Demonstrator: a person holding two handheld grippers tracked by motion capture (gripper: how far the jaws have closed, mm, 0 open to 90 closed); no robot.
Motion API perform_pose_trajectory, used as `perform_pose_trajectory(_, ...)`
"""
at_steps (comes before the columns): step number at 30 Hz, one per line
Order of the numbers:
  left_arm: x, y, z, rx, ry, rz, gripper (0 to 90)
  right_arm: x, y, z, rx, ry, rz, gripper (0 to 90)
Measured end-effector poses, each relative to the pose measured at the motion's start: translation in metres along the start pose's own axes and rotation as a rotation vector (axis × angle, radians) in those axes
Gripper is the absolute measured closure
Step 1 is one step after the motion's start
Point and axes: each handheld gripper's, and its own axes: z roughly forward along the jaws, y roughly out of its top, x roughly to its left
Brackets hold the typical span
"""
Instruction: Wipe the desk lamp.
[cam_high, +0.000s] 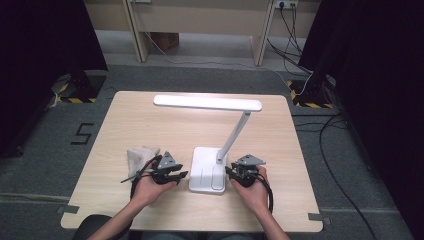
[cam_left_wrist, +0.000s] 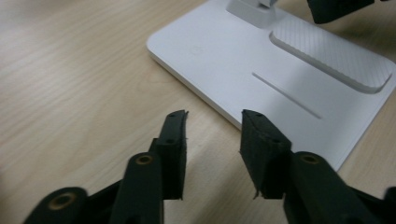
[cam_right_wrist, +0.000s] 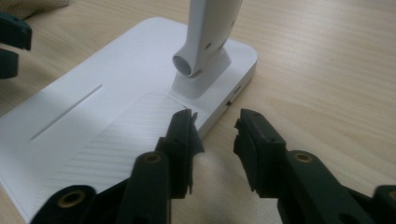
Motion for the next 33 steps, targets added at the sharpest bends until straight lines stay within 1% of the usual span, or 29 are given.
perform_pose_trajectory(2,0.004,-0.002,-0.007,-0.016,0.014,-0.014,53.6,-0.001,0.001,-0.003,-0.013,-0.004,-0.007,59.7)
perform_pose_trajectory(3,0.006,-0.003,-0.011,-0.016,0.021,-0.022,51.7,-0.001,0.001,-0.004,-0.014,-0.004,-0.002,57.6)
perform_pose_trajectory(4,0.008,-0.004,-0.014,-0.027,0.03,-0.029,49.8,-0.003,0.001,-0.005,-0.022,-0.007,-0.015,55.4)
perform_pose_trajectory(5,0.01,-0.005,-0.018,-0.036,0.04,-0.039,48.0,-0.003,0.001,-0.007,-0.024,-0.014,-0.014,53.9)
perform_pose_trajectory(9,0.018,-0.009,-0.034,-0.062,0.067,-0.069,42.8,-0.007,0.0,-0.014,-0.037,-0.027,-0.008,50.0)
perform_pose_trajectory(13,0.024,-0.014,-0.048,-0.08,0.095,-0.085,42.1,-0.012,-0.001,-0.022,-0.045,-0.037,0.009,49.1)
perform_pose_trajectory(15,0.026,-0.016,-0.053,-0.085,0.103,-0.093,41.2,-0.014,-0.002,-0.025,-0.046,-0.044,0.022,49.1)
perform_pose_trajectory(17,0.029,-0.018,-0.059,-0.095,0.12,-0.108,40.1,-0.017,-0.002,-0.027,-0.051,-0.05,0.018,49.0)
perform_pose_trajectory(18,0.031,-0.019,-0.063,-0.1,0.126,-0.117,40.3,-0.018,-0.003,-0.029,-0.052,-0.051,0.026,48.9)
perform_pose_trajectory(23,0.041,-0.026,-0.078,-0.124,0.156,-0.157,42.2,-0.024,-0.005,-0.038,-0.073,-0.064,0.027,47.9)
perform_pose_trajectory(24,0.043,-0.028,-0.081,-0.128,0.166,-0.165,42.4,-0.025,-0.006,-0.04,-0.078,-0.066,0.037,47.9)
perform_pose_trajectory(26,0.047,-0.032,-0.086,-0.133,0.178,-0.18,42.4,-0.029,-0.008,-0.045,-0.085,-0.076,0.037,47.8)
perform_pose_trajectory(28,0.05,-0.035,-0.09,-0.139,0.191,-0.185,42.4,-0.032,-0.009,-0.049,-0.093,-0.084,0.038,47.9)
perform_pose_trajectory(32,0.057,-0.044,-0.098,-0.15,0.227,-0.207,41.8,-0.04,-0.012,-0.062,-0.108,-0.11,0.06,47.8)
perform_pose_trajectory(33,0.059,-0.045,-0.1,-0.153,0.234,-0.213,41.6,-0.042,-0.013,-0.065,-0.111,-0.115,0.058,47.8)
